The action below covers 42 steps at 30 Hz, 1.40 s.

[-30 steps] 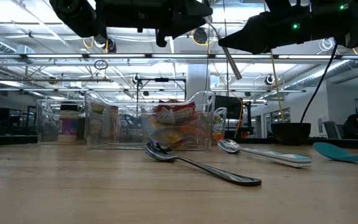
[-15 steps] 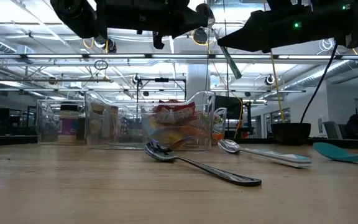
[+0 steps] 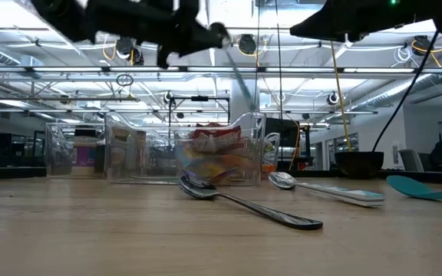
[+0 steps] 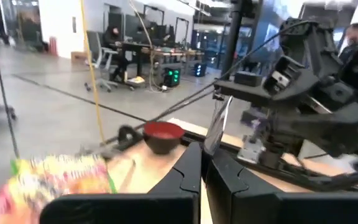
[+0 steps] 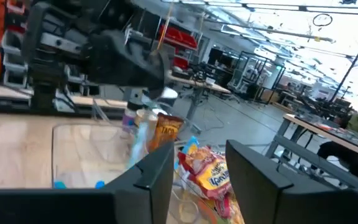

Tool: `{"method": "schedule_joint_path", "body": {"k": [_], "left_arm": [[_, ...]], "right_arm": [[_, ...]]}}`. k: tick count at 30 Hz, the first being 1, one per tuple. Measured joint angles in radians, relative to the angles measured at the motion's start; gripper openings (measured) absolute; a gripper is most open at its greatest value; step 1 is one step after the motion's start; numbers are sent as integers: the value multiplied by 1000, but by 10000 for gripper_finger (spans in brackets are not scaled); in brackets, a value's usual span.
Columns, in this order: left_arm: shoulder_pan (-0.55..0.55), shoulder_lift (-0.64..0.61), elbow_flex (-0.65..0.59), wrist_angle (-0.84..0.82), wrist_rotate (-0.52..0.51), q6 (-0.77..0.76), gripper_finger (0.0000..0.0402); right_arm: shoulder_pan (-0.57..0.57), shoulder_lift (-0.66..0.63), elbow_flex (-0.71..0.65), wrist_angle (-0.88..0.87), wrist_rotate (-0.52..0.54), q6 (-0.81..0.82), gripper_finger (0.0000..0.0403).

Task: Pick & Place Food Item
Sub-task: Put the top blue and white spoon into the bottom transparent bin

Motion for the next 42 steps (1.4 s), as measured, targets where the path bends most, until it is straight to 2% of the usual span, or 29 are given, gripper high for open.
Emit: {"method": "schedule_joint_path", "body": {"k": [4,7,9,21,29,33,42], "left_arm": [[-4,1,-161,200,-55,-105,4],[-32,30,-232,226,-176,-197,4],[-50,57,-248,223,-210,-231,3],[-99,209,-165,220,-235,-317,7],[-98,222,-149,183,-227,-316,12],[-98,222,-149,186,-227,-316,38],[-98,222,-149,183,-225,-285,143]], "right_arm": [[0,-7,0,-24,0,1,148],[-4,-7,0,-24,0,1,147],[-8,-7,0,-24,-1,4,144],[-31,-7,0,-31,-1,54,144],[-31,-7,-1,-60,-2,52,138],[-31,-7,-1,-61,-3,53,141],[-31,-7,-1,-61,-3,53,141]]}}
